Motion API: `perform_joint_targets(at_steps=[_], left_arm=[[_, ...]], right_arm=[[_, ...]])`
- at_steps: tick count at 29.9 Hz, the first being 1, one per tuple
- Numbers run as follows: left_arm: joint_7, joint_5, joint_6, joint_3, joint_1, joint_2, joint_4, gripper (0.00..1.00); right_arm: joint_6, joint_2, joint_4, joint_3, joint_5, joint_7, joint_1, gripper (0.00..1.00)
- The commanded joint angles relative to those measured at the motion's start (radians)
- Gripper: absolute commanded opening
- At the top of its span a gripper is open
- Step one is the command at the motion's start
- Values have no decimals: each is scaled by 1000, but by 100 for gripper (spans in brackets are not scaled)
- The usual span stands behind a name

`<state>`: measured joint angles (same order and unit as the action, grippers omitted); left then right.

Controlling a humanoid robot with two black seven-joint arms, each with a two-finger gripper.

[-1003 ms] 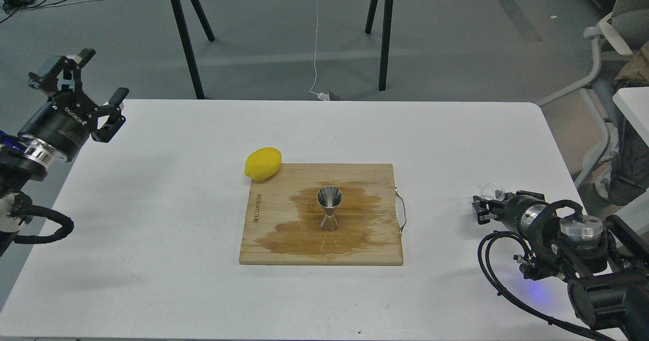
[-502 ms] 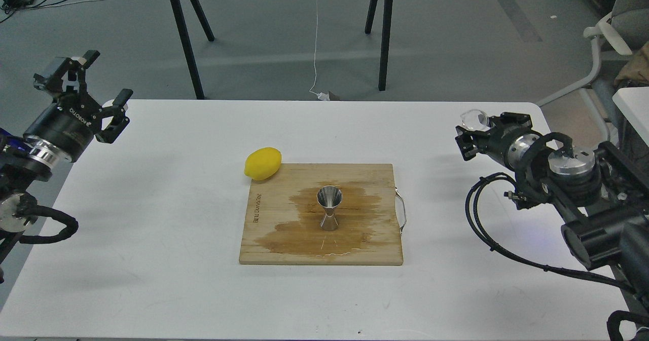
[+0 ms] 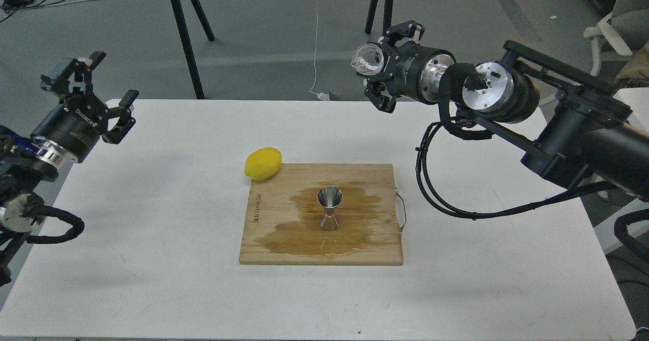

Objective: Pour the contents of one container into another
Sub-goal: 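Lift the glass with the right gripper and move it above the jigger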

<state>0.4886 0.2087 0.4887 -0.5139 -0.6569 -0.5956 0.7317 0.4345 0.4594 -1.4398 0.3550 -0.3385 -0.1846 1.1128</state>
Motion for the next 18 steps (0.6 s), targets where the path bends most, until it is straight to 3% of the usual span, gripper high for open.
perform_joint_targets(at_steps=[1,18], left_arm=[[0,0,0,0,0,2,0,92],[0,0,0,-2,3,0,0,92]], right_arm=[[-2,15,-71,-92,45,-7,36,38],[-22,18,-179,-315,436,-9,-7,38]])
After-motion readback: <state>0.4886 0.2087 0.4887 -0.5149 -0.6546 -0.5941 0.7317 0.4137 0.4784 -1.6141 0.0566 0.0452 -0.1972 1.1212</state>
